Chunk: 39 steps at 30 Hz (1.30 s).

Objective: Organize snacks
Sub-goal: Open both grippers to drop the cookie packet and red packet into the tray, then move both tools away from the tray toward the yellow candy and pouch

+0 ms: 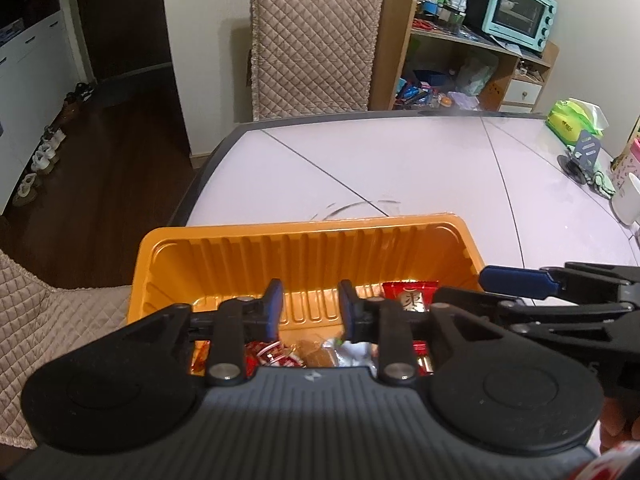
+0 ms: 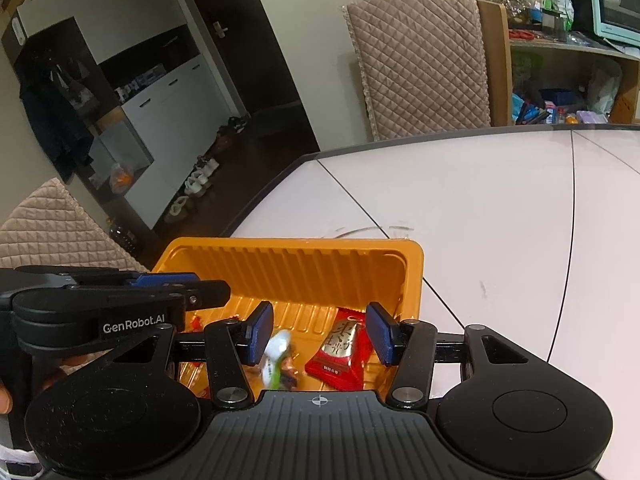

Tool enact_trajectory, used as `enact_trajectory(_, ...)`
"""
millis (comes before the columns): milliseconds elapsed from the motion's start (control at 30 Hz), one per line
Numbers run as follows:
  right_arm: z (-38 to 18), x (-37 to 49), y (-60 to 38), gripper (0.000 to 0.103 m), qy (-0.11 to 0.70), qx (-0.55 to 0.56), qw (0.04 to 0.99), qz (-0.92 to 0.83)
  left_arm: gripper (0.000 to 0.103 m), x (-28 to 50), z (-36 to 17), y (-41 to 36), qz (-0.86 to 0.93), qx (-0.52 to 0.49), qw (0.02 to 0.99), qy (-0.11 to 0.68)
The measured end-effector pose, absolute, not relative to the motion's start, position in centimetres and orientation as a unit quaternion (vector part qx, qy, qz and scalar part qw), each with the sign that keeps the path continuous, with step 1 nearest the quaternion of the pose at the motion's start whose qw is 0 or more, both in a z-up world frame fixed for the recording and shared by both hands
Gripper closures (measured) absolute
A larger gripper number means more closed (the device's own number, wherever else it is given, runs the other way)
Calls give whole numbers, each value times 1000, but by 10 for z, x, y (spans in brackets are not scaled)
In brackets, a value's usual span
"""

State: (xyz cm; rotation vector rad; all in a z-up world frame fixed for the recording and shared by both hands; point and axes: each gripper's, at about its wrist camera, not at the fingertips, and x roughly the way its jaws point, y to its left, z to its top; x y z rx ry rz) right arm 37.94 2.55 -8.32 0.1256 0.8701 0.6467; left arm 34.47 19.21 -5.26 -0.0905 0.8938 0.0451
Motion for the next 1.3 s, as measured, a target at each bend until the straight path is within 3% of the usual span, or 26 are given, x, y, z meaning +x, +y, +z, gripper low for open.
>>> enact_trajectory(200, -79, 367, 23, 51, 418, 55, 849, 319, 71, 329, -48, 201, 36, -58, 896, 439)
enact_trajectory(500, -74, 342, 18, 51, 426, 49, 841, 329, 58, 293, -37, 207, 62, -75, 890, 445)
enact_trajectory(700, -68, 326, 9, 40, 423, 53, 842, 330, 47, 269, -26, 204, 74, -85, 890, 442)
enact_trajectory(1300, -47, 269, -38, 25, 417, 67, 846, 324, 44, 201, -12, 161, 70, -88, 889, 445)
